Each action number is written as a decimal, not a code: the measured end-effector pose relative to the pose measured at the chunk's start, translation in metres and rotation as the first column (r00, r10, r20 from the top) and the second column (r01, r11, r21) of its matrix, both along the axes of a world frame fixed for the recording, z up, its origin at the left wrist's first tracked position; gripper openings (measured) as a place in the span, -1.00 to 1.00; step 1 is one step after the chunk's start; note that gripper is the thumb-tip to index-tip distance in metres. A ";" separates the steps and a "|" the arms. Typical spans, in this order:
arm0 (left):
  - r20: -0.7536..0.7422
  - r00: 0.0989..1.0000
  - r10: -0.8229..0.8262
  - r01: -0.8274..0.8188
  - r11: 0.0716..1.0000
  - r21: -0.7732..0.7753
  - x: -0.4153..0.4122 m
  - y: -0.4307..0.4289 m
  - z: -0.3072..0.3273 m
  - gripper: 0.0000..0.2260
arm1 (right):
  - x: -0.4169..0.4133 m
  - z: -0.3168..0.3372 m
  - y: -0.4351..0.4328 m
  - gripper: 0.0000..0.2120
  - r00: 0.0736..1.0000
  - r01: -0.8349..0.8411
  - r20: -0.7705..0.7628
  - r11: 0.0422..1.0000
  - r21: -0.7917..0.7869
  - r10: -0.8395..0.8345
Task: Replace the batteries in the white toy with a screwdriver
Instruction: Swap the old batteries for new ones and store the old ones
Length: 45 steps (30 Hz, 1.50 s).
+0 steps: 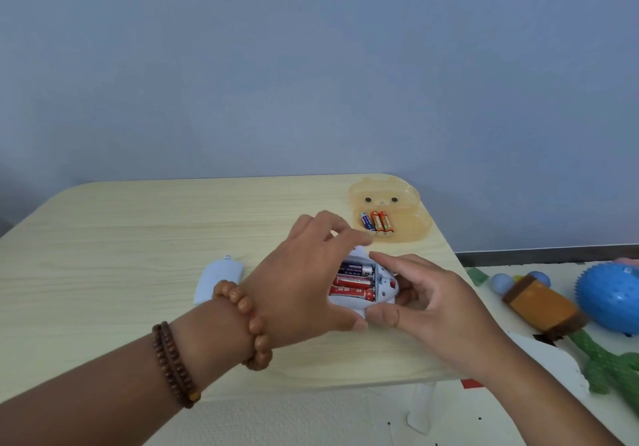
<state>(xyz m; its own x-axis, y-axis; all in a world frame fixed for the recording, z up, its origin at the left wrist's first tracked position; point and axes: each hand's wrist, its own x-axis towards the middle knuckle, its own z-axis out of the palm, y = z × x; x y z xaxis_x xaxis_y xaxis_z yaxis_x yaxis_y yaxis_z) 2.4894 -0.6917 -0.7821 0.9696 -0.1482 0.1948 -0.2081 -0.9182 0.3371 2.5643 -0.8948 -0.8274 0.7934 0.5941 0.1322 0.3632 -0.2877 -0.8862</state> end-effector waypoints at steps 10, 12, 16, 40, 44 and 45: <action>-0.104 0.993 0.052 -0.065 0.989 -0.132 0.004 0.003 0.001 -0.27 | 0.002 0.015 0.008 -0.62 0.985 0.064 -0.154 0.996 -0.056 -0.072; -0.106 0.992 0.068 -0.081 0.988 -0.130 0.004 0.003 0.001 -0.28 | 0.000 0.018 0.013 -0.61 0.983 0.084 -0.158 0.993 -0.078 -0.095; -0.097 0.991 0.093 -0.107 0.982 -0.153 0.001 0.005 -0.001 -0.29 | -0.001 0.024 0.017 -0.62 0.971 0.111 -0.203 0.991 -0.072 -0.124; -0.246 0.785 0.569 -0.503 0.816 0.286 -0.004 0.054 0.029 -0.34 | -0.004 0.026 0.013 -0.67 0.961 0.050 -0.268 0.996 -0.079 -0.069; -0.392 0.615 0.684 -0.456 0.714 0.531 -0.010 0.066 0.015 -0.32 | -0.005 0.026 0.015 -0.67 0.968 0.032 -0.246 0.996 -0.079 -0.050; -0.402 0.617 0.676 -0.437 0.720 0.539 -0.010 0.069 0.014 -0.35 | -0.005 0.026 0.015 -0.66 0.970 0.032 -0.239 0.996 -0.084 -0.051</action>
<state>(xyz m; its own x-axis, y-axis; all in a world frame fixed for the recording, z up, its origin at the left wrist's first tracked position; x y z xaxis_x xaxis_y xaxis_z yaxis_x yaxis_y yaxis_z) 2.4792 -0.6229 -0.7678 0.7907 0.5184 -0.3257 0.4936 -0.8545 -0.1618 2.5591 -0.8796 -0.8018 0.8204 0.5608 -0.1117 0.1279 -0.3703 -0.9201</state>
